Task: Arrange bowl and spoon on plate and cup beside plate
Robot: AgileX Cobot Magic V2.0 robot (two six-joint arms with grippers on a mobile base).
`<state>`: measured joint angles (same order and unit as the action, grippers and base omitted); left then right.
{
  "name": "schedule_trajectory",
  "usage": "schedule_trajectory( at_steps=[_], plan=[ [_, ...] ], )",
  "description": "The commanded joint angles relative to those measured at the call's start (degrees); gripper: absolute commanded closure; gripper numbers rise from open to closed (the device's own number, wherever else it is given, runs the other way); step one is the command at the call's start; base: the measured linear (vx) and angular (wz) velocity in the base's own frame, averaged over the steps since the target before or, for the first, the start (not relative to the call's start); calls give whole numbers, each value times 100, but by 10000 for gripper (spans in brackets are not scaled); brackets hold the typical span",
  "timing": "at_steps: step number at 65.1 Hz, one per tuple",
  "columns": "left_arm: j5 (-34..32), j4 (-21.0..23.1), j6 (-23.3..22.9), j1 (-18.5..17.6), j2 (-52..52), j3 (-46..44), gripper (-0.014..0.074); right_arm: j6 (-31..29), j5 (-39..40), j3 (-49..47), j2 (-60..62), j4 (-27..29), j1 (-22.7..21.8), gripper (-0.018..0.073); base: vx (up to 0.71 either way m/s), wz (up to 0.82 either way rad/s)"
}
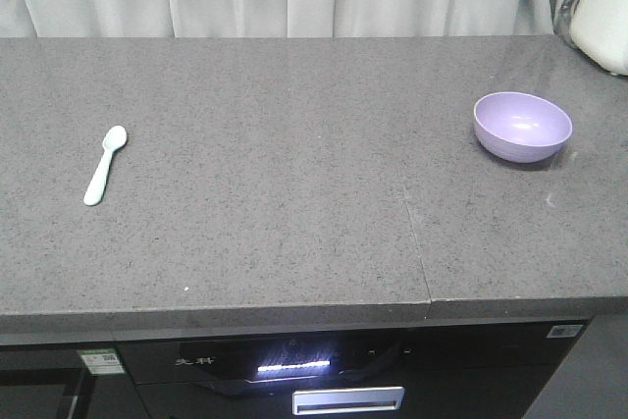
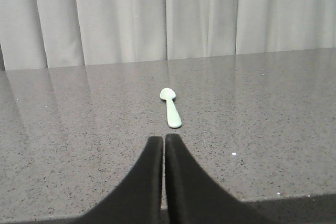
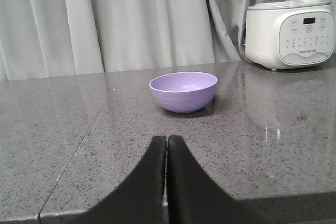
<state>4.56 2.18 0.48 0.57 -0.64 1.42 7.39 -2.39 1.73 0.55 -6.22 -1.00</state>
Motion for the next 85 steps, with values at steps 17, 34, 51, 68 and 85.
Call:
schedule_trajectory(
  at_steps=[17, 34, 51, 68, 85],
  plan=[
    [-387, 6, -48, 13, -96, 175, 602, -34, 420, 76, 79, -56, -36, 561, 4, 0],
    [-387, 6, -48, 13, -96, 175, 602, -34, 420, 76, 79, -56, -36, 561, 4, 0],
    [-387, 6, -48, 13, -96, 175, 602, -34, 420, 76, 79, -56, -36, 561, 4, -1],
    [-387, 6, -48, 13, -96, 175, 602, -34, 420, 76, 79, -56, -36, 561, 3, 0],
    [-387, 6, -48, 13, -96, 175, 602, -34, 420, 76, 79, -56, -36, 561, 3, 0]
  ],
)
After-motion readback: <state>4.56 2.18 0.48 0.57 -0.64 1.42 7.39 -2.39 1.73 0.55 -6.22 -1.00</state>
